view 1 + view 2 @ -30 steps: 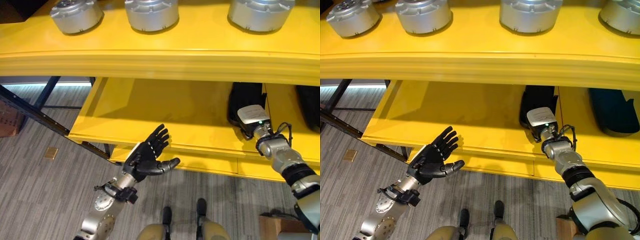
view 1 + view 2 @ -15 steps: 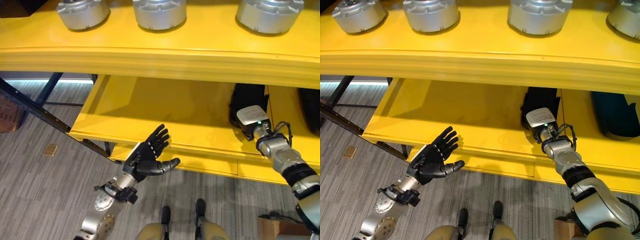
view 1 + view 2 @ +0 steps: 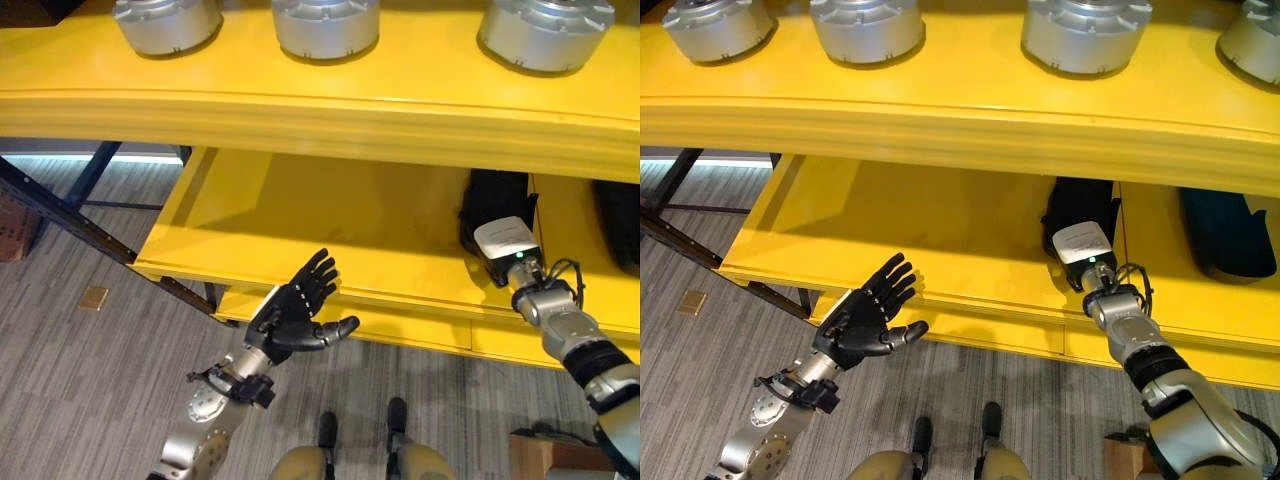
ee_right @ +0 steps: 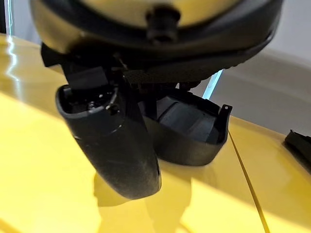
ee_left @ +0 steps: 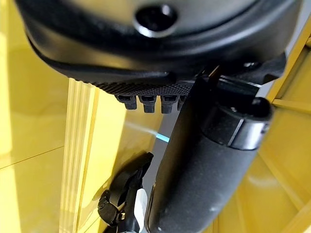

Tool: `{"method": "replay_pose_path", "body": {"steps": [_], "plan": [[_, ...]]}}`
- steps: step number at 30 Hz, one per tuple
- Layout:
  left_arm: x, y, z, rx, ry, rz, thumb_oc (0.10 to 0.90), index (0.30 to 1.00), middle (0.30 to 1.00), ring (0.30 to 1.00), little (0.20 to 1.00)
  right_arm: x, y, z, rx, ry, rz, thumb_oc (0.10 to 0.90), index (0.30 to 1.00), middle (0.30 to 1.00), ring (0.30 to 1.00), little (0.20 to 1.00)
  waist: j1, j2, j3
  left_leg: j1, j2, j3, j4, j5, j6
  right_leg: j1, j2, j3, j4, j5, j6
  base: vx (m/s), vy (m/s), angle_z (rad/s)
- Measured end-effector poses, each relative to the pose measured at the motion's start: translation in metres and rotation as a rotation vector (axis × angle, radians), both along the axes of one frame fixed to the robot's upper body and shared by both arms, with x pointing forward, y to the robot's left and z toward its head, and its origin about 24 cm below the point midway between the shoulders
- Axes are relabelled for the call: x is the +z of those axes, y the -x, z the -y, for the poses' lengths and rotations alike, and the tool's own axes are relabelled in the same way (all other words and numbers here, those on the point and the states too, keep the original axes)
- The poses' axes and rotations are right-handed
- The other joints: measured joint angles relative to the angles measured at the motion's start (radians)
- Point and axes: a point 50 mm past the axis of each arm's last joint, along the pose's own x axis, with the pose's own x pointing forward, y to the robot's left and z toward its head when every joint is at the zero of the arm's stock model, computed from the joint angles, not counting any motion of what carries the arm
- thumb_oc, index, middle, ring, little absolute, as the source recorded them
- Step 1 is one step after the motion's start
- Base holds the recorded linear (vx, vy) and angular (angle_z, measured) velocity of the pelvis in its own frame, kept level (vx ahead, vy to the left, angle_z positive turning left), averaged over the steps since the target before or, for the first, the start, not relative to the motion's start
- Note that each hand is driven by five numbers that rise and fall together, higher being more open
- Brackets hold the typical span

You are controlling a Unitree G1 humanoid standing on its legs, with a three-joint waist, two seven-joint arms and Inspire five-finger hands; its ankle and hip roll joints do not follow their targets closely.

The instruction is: Move parts from the plastic box to the shelf.

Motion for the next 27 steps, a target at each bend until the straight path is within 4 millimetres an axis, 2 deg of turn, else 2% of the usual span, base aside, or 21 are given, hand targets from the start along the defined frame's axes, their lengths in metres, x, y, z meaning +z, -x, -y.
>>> {"method": "replay_pose_path", "body": {"steps": [8, 12, 14, 17, 21, 26, 27], "plan": [[-0.001, 0.002, -0.001, 0.01, 0.003, -0.005, 0.9, 1.0, 1.0, 1.0, 1.0, 0.0, 0.013, 0.002, -0.023, -0.076, 0.106, 0.9, 1.0, 1.0, 1.0, 1.0, -0.028, 0.001, 0.0, -0.001, 0.0, 0.003, -0.001, -0.002, 0.002, -0.004, 0.001, 0.007, 0.0, -0.002, 0.002, 0.0, 0.026, -0.02], [-0.001, 0.003, -0.002, 0.049, 0.011, -0.007, 0.9, 1.0, 1.0, 1.0, 1.0, 0.016, 0.028, -0.015, 0.059, -0.195, 0.278, 0.9, 1.0, 1.0, 1.0, 1.0, -0.071, 0.014, 0.006, 0.001, -0.001, 0.023, -0.001, -0.008, 0.004, -0.011, 0.002, 0.026, 0.0, -0.003, 0.003, 0.0, 0.065, -0.14], [0.0, 0.003, -0.002, 0.053, 0.016, 0.0, 0.9, 1.0, 1.0, 1.0, 1.0, 0.007, 0.042, -0.016, 0.069, -0.245, 0.283, 0.9, 1.0, 1.0, 1.0, 1.0, -0.081, 0.022, 0.008, 0.001, 0.001, 0.026, -0.001, -0.011, 0.005, -0.013, 0.004, 0.03, 0.0, -0.003, 0.003, 0.0, 0.043, -0.1], [0.0, 0.003, -0.002, 0.053, 0.017, 0.0, 0.9, 1.0, 1.0, 1.0, 1.0, 0.001, 0.045, -0.016, 0.075, -0.25, 0.262, 0.9, 1.0, 1.0, 1.0, 1.0, -0.1, 0.022, 0.008, 0.002, 0.001, 0.027, -0.001, -0.011, 0.005, -0.013, 0.005, 0.031, 0.0, -0.003, 0.003, 0.0, 0.01, -0.02], [0.0, 0.003, -0.002, 0.054, 0.02, 0.003, 0.9, 1.0, 1.0, 1.0, 1.0, -0.003, 0.048, -0.017, 0.077, -0.275, 0.246, 0.9, 1.0, 1.0, 1.0, 1.0, -0.101, 0.022, 0.008, 0.003, 0.002, 0.033, -0.001, -0.012, 0.004, -0.015, 0.008, 0.045, 0.0, -0.003, 0.003, 0.0, 0.036, -0.05], [0.001, 0.004, -0.001, 0.071, 0.029, 0.009, 0.9, 1.0, 1.0, 1.0, 1.0, 0.005, 0.055, -0.028, 0.127, -0.406, 0.279, 0.9, 1.0, 1.0, 1.0, 1.0, -0.106, 0.023, 0.007, 0.005, 0.001, 0.049, -0.001, -0.013, 0.005, -0.02, 0.008, 0.056, 0.0, -0.001, 0.002, 0.0, 0.08, -0.08], [0.001, 0.007, -0.001, 0.094, 0.046, 0.009, 0.9, 1.0, 1.0, 1.0, 1.0, 0.012, 0.067, -0.038, 0.177, -0.507, 0.337, 0.9, 1.0, 1.0, 1.0, 1.0, -0.106, 0.023, 0.007, 0.005, 0.002, 0.051, -0.002, -0.014, 0.007, -0.02, 0.008, 0.057, 0.0, -0.001, 0.002, -0.01, 0.072, -0.03]]}}
